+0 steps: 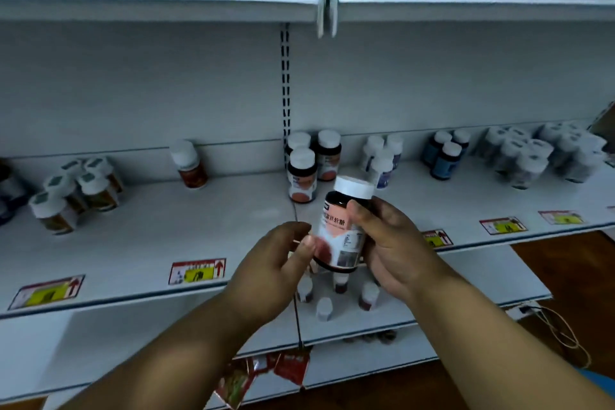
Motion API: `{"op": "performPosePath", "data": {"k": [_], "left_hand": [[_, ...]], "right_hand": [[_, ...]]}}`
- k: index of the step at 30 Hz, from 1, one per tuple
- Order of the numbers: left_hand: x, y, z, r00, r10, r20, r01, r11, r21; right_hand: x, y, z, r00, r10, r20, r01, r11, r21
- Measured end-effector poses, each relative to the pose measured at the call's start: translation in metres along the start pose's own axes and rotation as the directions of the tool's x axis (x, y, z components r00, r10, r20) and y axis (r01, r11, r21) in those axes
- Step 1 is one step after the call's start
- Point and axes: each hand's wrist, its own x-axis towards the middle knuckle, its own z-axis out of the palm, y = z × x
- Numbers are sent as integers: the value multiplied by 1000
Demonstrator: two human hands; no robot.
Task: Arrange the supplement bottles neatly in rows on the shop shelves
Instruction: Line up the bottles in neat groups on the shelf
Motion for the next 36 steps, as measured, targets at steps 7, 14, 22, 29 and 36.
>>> {"op": "performPosePath", "data": {"k": [7, 14, 22, 29, 36], "left_hand": [[79, -35, 5, 999, -36, 22, 26, 939, 342], [136, -66, 27, 965, -220, -141, 261, 772, 579], [160, -84, 47, 957, -194, -214, 288, 697, 657], [161, -90, 50, 958, -242, -154, 281, 682, 675], [160, -87, 47, 963, -237, -125, 260, 709, 655]], "right_hand": [[89, 24, -38, 994, -90, -69, 43, 862, -506], [164, 33, -81, 991, -23, 134, 106, 747, -656], [175, 48, -81, 954, -255, 158, 263, 454, -851], [195, 50, -80, 964, -232, 130, 236, 519, -822], [188, 48, -67, 962, -251, 109, 224, 492, -841]]}}
